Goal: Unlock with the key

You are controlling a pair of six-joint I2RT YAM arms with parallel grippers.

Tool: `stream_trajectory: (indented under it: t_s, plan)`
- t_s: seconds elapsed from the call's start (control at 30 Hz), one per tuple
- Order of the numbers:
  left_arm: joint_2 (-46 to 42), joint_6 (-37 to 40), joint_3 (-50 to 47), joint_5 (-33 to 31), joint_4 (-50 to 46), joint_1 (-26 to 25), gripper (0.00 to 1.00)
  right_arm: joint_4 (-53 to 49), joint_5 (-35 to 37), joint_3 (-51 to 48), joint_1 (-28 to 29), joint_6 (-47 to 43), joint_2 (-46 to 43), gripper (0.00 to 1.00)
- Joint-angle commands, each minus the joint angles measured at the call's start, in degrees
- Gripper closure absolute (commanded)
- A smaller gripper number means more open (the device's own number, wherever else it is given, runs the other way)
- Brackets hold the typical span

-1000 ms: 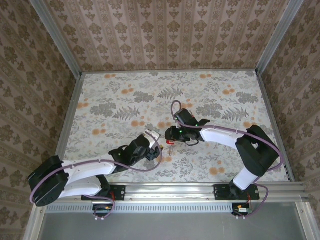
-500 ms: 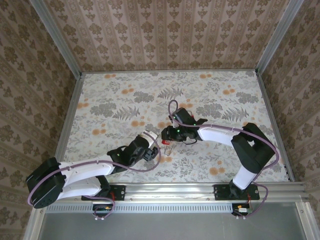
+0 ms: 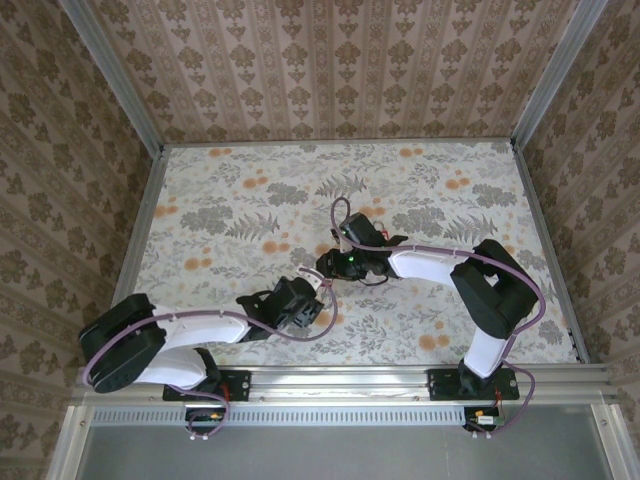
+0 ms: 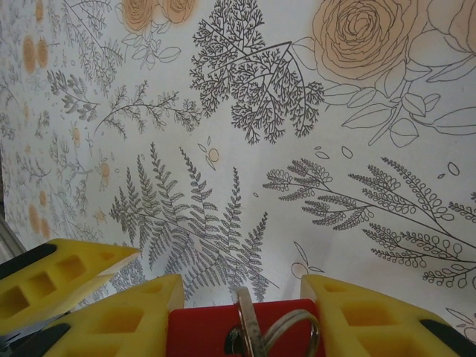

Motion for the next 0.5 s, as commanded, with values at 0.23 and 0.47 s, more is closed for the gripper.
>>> stream_trajectory:
  t_s: [0.23,0.47]
  plan:
    - [6.12,-4.17,5.89,-2.89,-1.11,-0.96,0.24,3.11,-0.15,-1.14,-0.19,4.04,-0.27,0.73]
    - [8.3,-4.37,6.19,-3.32,-3.32,-0.94,0.24,5.16,-0.13,-1.2,-0.42,6.05,0.82,0.73]
